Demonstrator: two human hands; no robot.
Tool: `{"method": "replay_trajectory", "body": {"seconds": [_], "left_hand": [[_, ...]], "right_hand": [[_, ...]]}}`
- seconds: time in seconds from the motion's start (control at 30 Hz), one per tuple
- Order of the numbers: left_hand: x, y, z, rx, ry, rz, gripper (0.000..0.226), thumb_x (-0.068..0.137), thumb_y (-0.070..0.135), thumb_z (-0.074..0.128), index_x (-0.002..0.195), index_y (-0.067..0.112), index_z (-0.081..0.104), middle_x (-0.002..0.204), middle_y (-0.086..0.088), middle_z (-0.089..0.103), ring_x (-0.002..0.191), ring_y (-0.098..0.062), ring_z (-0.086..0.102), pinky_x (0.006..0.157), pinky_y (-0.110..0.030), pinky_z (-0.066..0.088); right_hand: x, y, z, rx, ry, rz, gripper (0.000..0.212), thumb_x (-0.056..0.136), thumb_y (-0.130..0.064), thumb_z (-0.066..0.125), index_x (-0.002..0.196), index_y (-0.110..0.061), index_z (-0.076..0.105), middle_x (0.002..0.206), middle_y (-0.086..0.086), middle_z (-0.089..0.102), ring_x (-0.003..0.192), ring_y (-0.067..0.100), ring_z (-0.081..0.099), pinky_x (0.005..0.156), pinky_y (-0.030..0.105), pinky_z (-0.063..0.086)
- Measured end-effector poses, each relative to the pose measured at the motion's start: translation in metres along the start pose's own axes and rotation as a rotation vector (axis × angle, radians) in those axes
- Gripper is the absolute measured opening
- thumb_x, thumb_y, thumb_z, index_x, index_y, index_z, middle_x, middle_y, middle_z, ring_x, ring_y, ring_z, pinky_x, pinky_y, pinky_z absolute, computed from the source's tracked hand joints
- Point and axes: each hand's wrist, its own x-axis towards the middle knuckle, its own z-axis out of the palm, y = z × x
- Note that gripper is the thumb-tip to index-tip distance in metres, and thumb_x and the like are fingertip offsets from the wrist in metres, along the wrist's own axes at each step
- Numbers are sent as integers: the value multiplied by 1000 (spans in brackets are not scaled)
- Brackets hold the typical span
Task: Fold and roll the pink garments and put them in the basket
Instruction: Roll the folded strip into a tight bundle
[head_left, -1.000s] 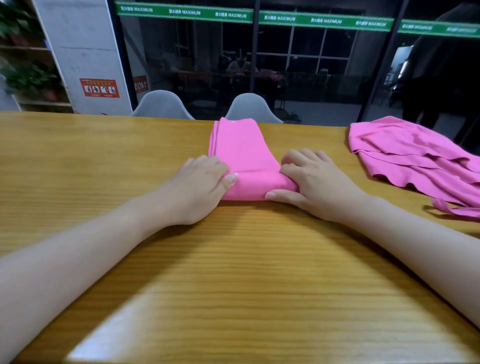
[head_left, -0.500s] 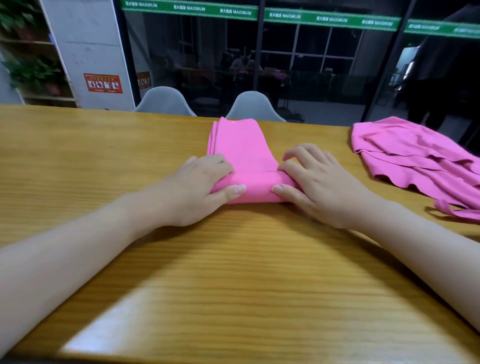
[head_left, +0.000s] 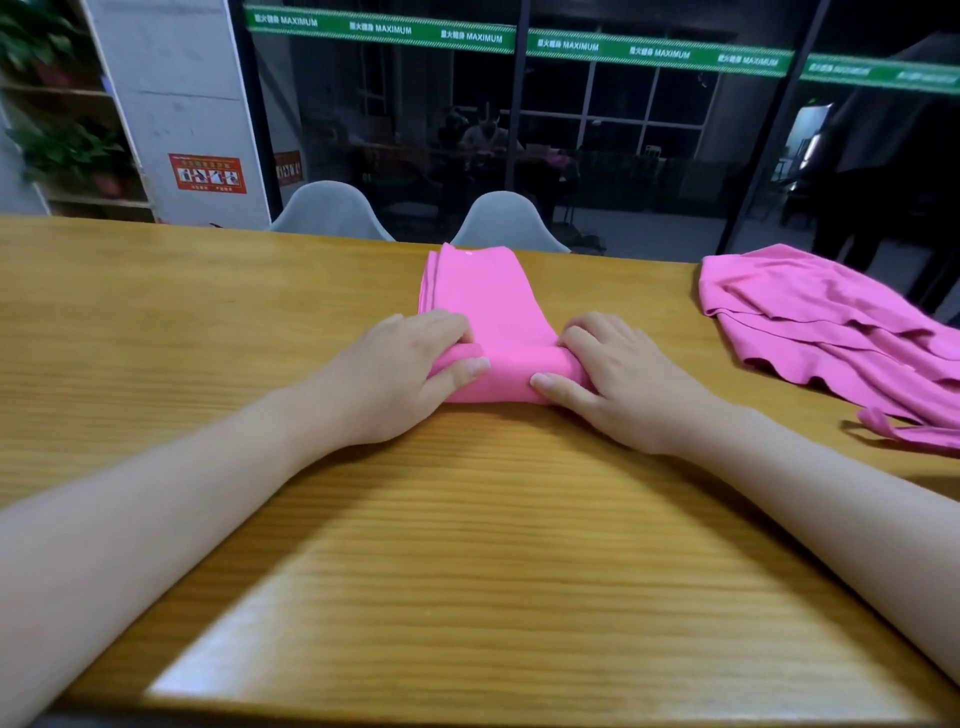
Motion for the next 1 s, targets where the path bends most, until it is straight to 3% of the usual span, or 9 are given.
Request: {"method": "replay_trajectory", "body": {"seconds": [0.1,0.23,0.33,0.43,0.57,0.8,0.9,1.0], "left_hand": [[1,-3,-1,-204,-55,-93,31,102,55,40,95,30,57,88,7,63,84,-16,58,81,-48,49],[2,1,-5,-287,-92,-155,42,96,62,38,91,27,61,83,3,64,81,-19,58,81,-50,49],[-7,4,-2,-79,-14,-29,51,96,65,34,104,23,61,98,7,60,94,-15,53,90,-42,47],[-19,6,-1,210,15,103,65,93,70,39,133,20,49,121,6,51,111,-13,45,101,-33,39],[-19,8,-7,186,-3,95,64,93,69,45,134,20,50,124,6,56,113,-11,48,101,-31,42],[-18,10,-9,-13,-122,-111,67,89,72,48,139,28,48,129,19,49,118,-1,45,107,-29,40],[-16,9,-11,-64,-147,-111,69,87,78,42,134,28,52,118,23,49,112,-1,49,102,-31,43],[-19,11,-11,39,-92,-10,66,90,76,38,132,26,52,114,19,46,110,-2,41,101,-30,40]], "right_hand": [[-8,-3,-1,-181,66,-58,83,89,-83,25,133,-17,52,136,1,48,131,22,42,107,42,37],[-5,-6,-5,-201,92,-95,79,87,-85,29,115,-17,58,125,-1,53,124,22,47,106,41,37],[-4,-4,-5,-120,56,-127,69,90,-82,32,106,-19,56,113,-6,51,109,16,48,100,40,40],[-1,1,-5,181,-58,-42,66,86,-84,39,104,-23,57,110,-9,47,101,10,48,93,39,45],[0,4,-6,301,-125,5,68,85,-85,40,101,-22,62,109,-7,50,99,10,52,92,40,47],[-16,-6,-11,-220,80,-106,81,87,-86,31,126,-18,55,135,2,45,120,23,49,102,43,42],[-15,-7,-13,-237,99,-112,82,86,-86,32,116,-15,59,131,2,48,115,23,51,100,42,44],[-8,-6,-15,-216,96,-187,77,87,-84,33,98,-13,61,117,0,51,104,20,52,92,38,44]]}}
